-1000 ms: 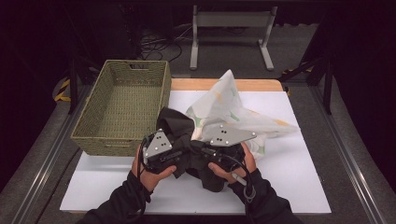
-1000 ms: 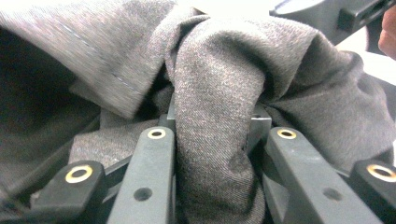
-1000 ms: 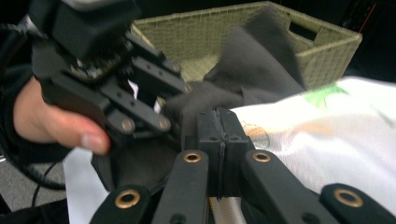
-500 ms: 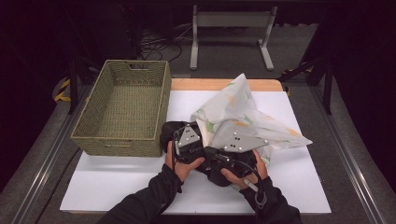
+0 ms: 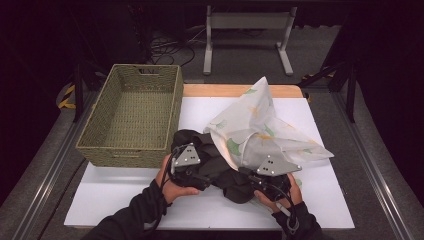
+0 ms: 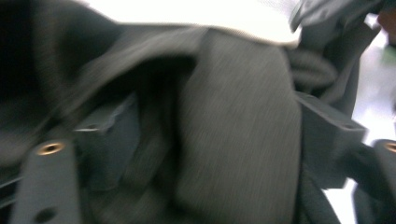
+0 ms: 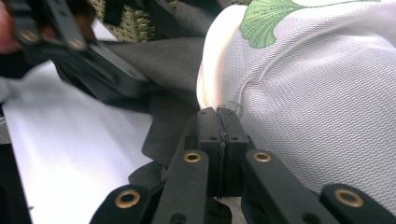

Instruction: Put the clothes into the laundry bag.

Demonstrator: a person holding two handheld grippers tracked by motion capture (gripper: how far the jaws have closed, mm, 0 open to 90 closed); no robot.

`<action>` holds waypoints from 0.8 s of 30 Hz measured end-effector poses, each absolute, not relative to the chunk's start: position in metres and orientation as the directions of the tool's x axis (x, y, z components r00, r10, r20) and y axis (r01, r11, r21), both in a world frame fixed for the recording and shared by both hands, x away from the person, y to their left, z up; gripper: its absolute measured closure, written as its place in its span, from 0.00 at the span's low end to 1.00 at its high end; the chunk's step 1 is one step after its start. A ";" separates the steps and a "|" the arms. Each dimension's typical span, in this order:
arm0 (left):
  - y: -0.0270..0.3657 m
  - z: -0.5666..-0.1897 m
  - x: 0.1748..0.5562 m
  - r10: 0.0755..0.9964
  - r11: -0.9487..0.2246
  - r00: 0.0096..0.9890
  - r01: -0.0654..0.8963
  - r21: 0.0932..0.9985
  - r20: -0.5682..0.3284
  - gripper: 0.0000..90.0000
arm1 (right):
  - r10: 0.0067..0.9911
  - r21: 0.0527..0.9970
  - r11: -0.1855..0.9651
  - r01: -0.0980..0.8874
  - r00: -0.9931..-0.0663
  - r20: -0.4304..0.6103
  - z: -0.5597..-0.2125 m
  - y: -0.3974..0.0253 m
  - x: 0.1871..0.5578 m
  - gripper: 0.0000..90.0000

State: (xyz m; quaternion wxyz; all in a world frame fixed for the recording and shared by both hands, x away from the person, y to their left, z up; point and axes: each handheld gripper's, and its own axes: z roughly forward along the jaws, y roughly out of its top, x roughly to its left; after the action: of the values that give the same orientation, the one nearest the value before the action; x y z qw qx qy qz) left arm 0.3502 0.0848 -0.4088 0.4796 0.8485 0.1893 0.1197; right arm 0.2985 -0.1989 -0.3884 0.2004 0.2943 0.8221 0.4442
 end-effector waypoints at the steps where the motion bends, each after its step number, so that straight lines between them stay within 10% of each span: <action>1: 0.090 -0.407 0.348 0.447 -0.474 0.894 0.198 0.858 0.041 0.20 | 0.659 0.849 0.435 0.301 -0.748 -0.073 -0.388 -0.200 0.297 1.00; 17: 0.046 -0.432 0.367 0.342 -0.598 0.939 0.243 0.764 -0.031 0.02 | 0.651 0.856 0.418 0.304 -0.758 -0.048 -0.389 -0.202 0.285 1.00; 24: 0.013 -0.446 0.378 0.418 -0.608 0.908 0.254 0.752 0.032 0.18 | 0.624 0.847 0.437 0.302 -0.780 -0.044 -0.394 -0.190 0.288 1.00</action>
State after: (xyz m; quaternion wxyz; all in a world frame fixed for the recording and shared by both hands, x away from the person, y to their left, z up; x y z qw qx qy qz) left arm 0.3785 0.0127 -0.4461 0.4004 0.8909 0.1884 0.1025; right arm 0.2881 -0.1895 -0.3940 0.1784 0.2796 0.8287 0.4509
